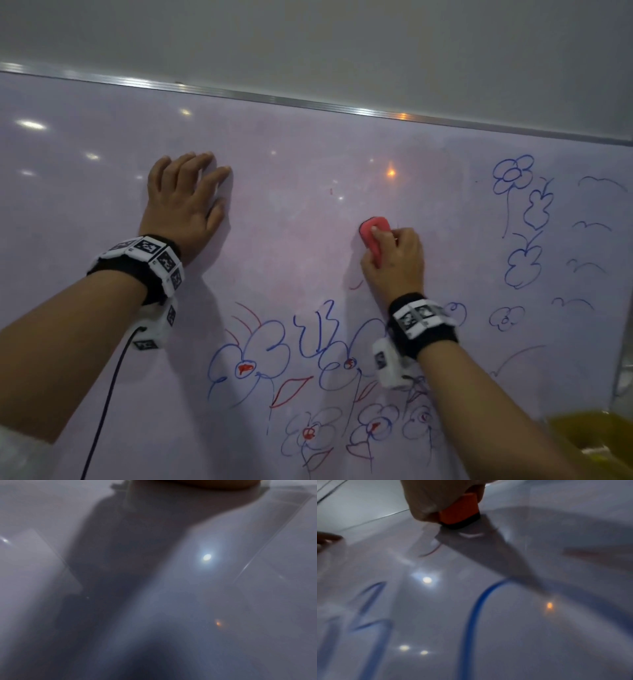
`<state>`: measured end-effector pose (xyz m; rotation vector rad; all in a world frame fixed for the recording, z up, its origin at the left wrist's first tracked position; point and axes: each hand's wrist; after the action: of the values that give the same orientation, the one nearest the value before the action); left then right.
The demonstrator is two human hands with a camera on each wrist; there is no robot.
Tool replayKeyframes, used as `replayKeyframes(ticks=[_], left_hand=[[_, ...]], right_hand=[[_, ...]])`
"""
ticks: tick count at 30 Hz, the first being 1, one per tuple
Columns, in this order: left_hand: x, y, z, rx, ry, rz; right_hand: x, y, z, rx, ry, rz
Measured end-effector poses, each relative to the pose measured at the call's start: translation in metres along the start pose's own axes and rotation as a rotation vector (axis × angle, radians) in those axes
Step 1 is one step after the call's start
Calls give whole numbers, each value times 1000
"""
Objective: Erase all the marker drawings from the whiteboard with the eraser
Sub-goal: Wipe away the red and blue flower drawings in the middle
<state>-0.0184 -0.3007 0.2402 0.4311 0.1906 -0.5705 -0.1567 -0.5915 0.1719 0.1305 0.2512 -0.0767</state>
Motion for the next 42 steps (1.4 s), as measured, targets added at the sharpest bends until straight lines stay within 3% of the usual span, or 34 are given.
replayKeyframes(ticks=[2, 3, 6, 8, 9, 11, 13, 14, 15, 16, 18, 19, 21, 24, 25, 27, 29, 31, 33, 36, 37, 39, 41, 42], left_hand=[[-2, -1, 0, -5, 8, 0], [-2, -1, 0, -8, 13, -1], [-2, -2, 0, -17, 17, 0], [-1, -2, 0, -19, 4, 4], [-1, -2, 0, -18, -5, 6], [-1, -2, 1, -17, -14, 2], [-1, -3, 0, -18, -13, -1], [-1, -3, 1, -18, -14, 1], [-1, -4, 1, -19, -17, 3], [-1, -4, 0, -18, -19, 4], [-1, -4, 0, -17, -21, 4], [-2, -4, 0, -18, -24, 7], [-2, -4, 0, -19, -25, 8], [0, -4, 0, -17, -40, 8], [1, -3, 0, -15, -42, 11], [1, -3, 0, -16, -38, 9], [1, -3, 0, -18, -34, 7], [1, -4, -1, -19, -42, 8], [2, -3, 0, -17, -56, 12], [4, -1, 0, -13, -66, 15], [4, -1, 0, -13, -66, 15], [3, -2, -1, -13, -62, 14], [3, -3, -1, -13, -64, 4], [3, -3, -1, -12, -67, -3]], right_hand=[[9, 24, -21, 3, 16, 5], [13, 32, -37, -75, 92, 30], [16, 8, -60, -532, 267, -3], [11, -27, -41, -468, 321, -76], [3, -37, -25, -348, 251, -151], [0, -52, -8, -7, 21, -66], [1, -41, -11, 102, -71, -11], [5, -28, -22, 78, -41, 11], [6, -18, -37, 40, 35, 48], [12, -17, -54, -102, 109, 87], [9, -36, -65, -531, 223, -16], [3, -51, -51, -649, 275, -65], [-13, -70, -14, -472, 287, -4], [-16, -91, 25, 111, -64, -12], [-14, -85, 24, 157, -139, 16], [1, -58, 8, 16, -136, 32], [13, -29, -14, -296, -52, 85], [9, -34, -16, -447, -1, 53], [-1, -53, 4, -289, -63, 48], [-10, -57, 32, 175, -258, 115], [-7, -47, 30, 195, -271, 134], [4, -24, 1, 81, -201, 185], [10, -22, -39, -117, 0, 219], [5, -27, -55, -125, 137, 234]])
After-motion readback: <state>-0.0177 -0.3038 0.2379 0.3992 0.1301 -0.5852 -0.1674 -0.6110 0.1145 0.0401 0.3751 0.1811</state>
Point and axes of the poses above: each hand's wrist, its own z-axis towards the middle knuckle, its own x-axis out of the palm, y = z × x, and after that the axes turned 5 degrees about x, right-handed
